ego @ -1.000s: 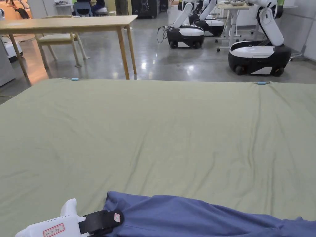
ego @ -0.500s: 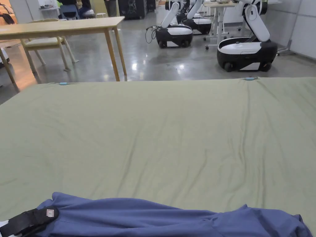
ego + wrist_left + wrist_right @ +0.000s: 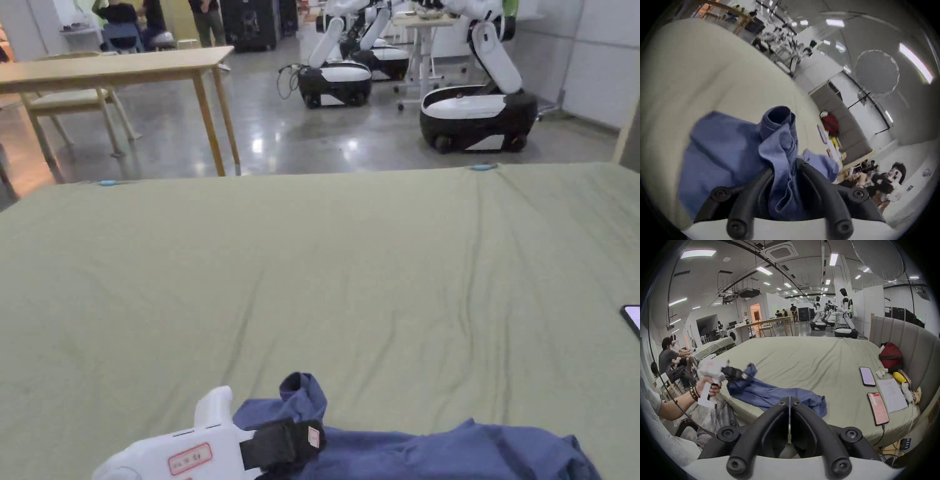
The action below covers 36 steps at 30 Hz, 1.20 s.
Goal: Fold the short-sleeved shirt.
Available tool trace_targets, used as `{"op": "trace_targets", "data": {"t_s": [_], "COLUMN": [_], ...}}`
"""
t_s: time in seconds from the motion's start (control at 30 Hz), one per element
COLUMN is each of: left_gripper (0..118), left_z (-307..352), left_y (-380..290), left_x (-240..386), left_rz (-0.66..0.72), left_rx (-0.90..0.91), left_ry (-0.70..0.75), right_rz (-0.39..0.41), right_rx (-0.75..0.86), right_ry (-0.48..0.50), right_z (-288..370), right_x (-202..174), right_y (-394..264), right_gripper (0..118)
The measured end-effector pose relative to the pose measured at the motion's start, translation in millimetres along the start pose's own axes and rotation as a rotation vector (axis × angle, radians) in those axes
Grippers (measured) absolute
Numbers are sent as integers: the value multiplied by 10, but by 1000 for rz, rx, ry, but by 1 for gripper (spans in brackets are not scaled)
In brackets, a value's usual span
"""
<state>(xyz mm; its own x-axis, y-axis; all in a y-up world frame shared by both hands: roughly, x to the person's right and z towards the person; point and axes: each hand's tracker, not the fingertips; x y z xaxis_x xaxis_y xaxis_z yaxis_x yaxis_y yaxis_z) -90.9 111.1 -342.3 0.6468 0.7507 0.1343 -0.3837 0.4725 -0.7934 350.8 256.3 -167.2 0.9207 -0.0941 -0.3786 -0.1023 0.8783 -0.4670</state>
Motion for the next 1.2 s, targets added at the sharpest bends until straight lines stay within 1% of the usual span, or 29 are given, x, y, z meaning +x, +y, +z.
{"op": "trace_targets", "data": {"t_s": [0.03, 0.07, 0.13, 0.17, 0.2, 0.23, 0.27, 0.3, 0.37, 0.4, 0.43, 0.5, 0.53, 0.57, 0.6, 0.67, 0.73, 0.8, 0.9, 0.97, 1.03, 1.13, 1.2], "left_gripper": [14, 20, 46, 66, 81, 94, 94, 97, 107, 107, 107, 105, 101, 87, 68, 11, 11, 11, 11, 11, 11, 11, 11], "left_z": [-144, -239, -353, -348, -299, -268, -244, -203, -41, 112, 264, 638, 854, 1035, 1250, 1541, 1727, 1791, 1644, 1404, 1013, 472, 142], "left_y": [-55, -108, -187, -205, -198, -176, -136, -86, 11, 57, 111, 165, 170, 168, 161, 129, 72, 50, 22, 72, 87, 101, 98], "left_x": [-53, -77, -152, -192, -189, -170, -126, -50, 54, 108, 197, 250, 269, 264, 222, 122, 52, -88, -157, -254, -282, -335, -350], "left_rz": [27, 49, 61, 71, 91, 98, 102, 92, 37, 2, -26, -65, -84, -97, -116, -139, -170, -127, -97, -109, -126, -171, -120], "left_rx": [-33, -62, -91, -54, 11, 27, 30, 11, 1, 28, 59, 128, 176, 225, 277, 315, 352, 300, 276, 250, 179, 114, 35], "left_ry": [-6, 10, 70, 14, -95, -118, -132, -100, -51, -34, -51, -89, -87, -73, -54, 23, 149, 179, 90, 70, 44, 89, 55], "right_rz": [-3, -10, -30, -33, -35, -36, -36, -38, -43, -45, -44, -41, -37, -34, -32, -28, -16, -6, 6, 9, 12, 40, 41], "right_rx": [3, 4, 6, 7, 6, 5, 4, 5, 7, 9, 11, 12, 14, 15, 16, 17, 16, 14, 14, 17, 19, 28, 31], "right_ry": [-17, -31, -56, -65, -74, -81, -87, -89, -85, -81, -77, -66, -56, -48, -36, -14, 7, 22, 41, 52, 58, 40, 20], "right_z": [49, 91, 190, 218, 244, 264, 274, 278, 271, 262, 246, 211, 189, 169, 139, 82, 14, -43, -102, -112, -91, -4, 80], "right_x": [29, 59, 172, 194, 213, 225, 233, 240, 238, 233, 222, 193, 177, 164, 161, 167, 137, 105, 48, 17, -22, -39, -33], "right_y": [-12, -20, -77, -88, -99, -106, -116, -123, -124, -124, -124, -110, -104, -99, -99, -99, -71, -43, -10, -2, 1, -6, 7], "right_gripper": [3, 3, 3, 3, 3, 3, 3, 3, 3, 3, 3, 3, 3, 3, 3, 3, 3, 3, 3, 3, 3, 3, 3]}}
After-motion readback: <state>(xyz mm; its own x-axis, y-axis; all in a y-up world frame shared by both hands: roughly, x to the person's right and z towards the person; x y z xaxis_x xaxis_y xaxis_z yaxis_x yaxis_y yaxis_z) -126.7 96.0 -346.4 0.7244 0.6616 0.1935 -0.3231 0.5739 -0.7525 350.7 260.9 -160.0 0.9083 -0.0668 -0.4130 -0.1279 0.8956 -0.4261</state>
